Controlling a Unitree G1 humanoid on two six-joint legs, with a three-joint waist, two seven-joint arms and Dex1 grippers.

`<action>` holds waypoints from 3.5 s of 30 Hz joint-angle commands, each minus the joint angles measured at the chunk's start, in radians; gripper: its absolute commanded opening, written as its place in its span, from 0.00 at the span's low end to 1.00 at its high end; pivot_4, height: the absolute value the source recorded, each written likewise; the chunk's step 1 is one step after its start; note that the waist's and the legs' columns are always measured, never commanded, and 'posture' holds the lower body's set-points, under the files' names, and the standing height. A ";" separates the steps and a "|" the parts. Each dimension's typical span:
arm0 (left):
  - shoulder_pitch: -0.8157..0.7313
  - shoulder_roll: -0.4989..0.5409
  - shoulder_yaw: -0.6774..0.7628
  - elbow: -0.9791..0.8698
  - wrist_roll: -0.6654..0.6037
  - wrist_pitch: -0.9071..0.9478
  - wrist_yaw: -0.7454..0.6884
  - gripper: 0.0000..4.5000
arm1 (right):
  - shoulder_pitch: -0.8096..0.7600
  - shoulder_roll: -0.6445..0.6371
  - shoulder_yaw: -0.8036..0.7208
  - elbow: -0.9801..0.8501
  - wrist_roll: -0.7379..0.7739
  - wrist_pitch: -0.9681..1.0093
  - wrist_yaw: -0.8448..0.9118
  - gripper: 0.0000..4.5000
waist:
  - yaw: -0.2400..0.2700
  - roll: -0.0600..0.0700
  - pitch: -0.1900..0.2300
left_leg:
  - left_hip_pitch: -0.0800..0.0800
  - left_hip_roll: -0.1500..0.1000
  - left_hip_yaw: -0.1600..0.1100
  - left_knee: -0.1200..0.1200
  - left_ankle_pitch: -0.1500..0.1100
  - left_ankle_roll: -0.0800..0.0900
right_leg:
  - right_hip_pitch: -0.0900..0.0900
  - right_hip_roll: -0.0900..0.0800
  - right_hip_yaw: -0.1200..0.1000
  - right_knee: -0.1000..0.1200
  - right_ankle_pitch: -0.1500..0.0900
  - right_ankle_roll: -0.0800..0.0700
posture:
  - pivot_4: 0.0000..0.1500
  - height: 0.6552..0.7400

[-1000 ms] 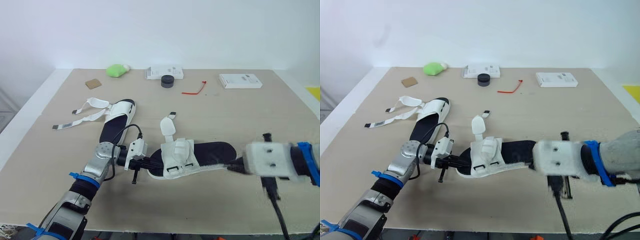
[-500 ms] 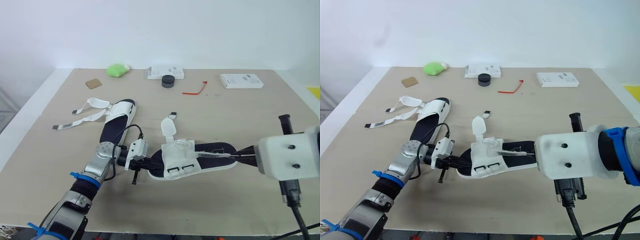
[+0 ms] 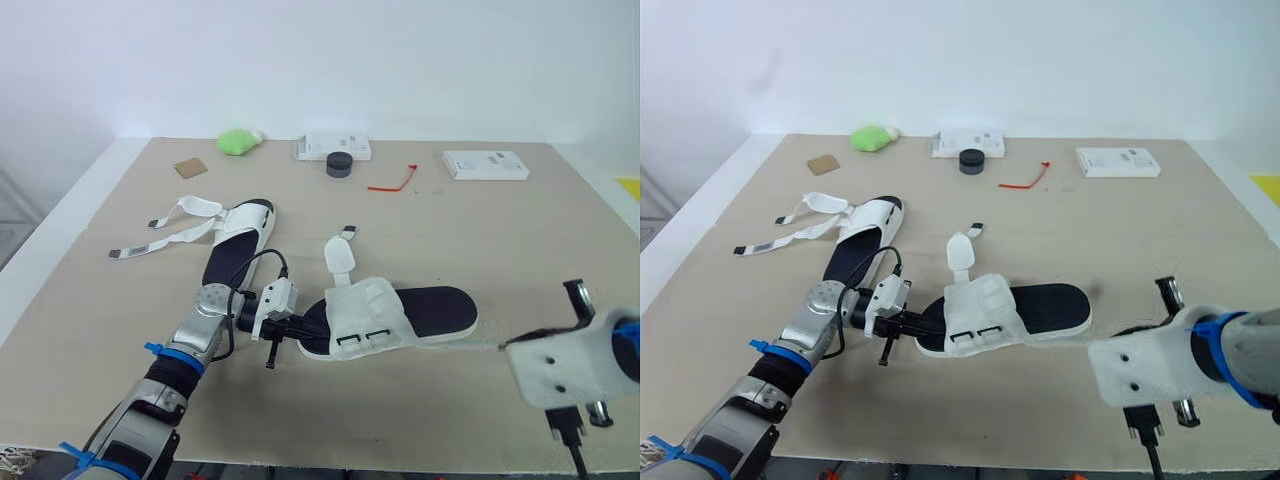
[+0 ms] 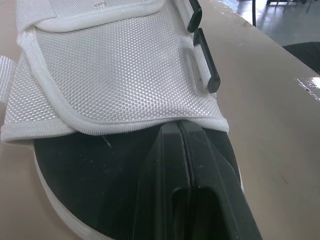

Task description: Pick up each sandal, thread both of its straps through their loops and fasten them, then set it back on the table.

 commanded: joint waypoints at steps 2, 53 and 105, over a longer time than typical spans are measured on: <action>0.062 0.014 -0.101 0.147 0.135 0.038 0.008 0.00 | 0.078 0.054 -0.051 -0.053 0.033 -0.020 0.085 0.46 | 0.001 -0.001 0.000 | 0.000 0.000 0.000 0.001 0.000 0.000 | 0.001 0.000 0.000 0.000 0.000 0.000 | 1.00 1.00; 0.057 0.048 -0.171 0.134 0.201 -0.177 0.018 0.00 | -0.489 0.193 0.586 0.659 0.949 0.800 -0.287 0.04 | 0.016 -0.002 -0.003 | -0.001 0.000 -0.003 0.003 -0.010 0.012 | 0.008 0.004 0.000 -0.005 -0.004 0.007 | 1.00 1.00; 0.048 0.012 -0.154 0.174 0.174 -0.148 0.047 0.00 | -1.308 0.400 0.930 1.469 2.020 1.164 -1.617 0.04 | 0.017 0.006 -0.006 | -0.005 0.001 0.000 0.004 -0.004 0.024 | 0.003 0.001 0.004 -0.005 0.003 -0.003 | 1.00 1.00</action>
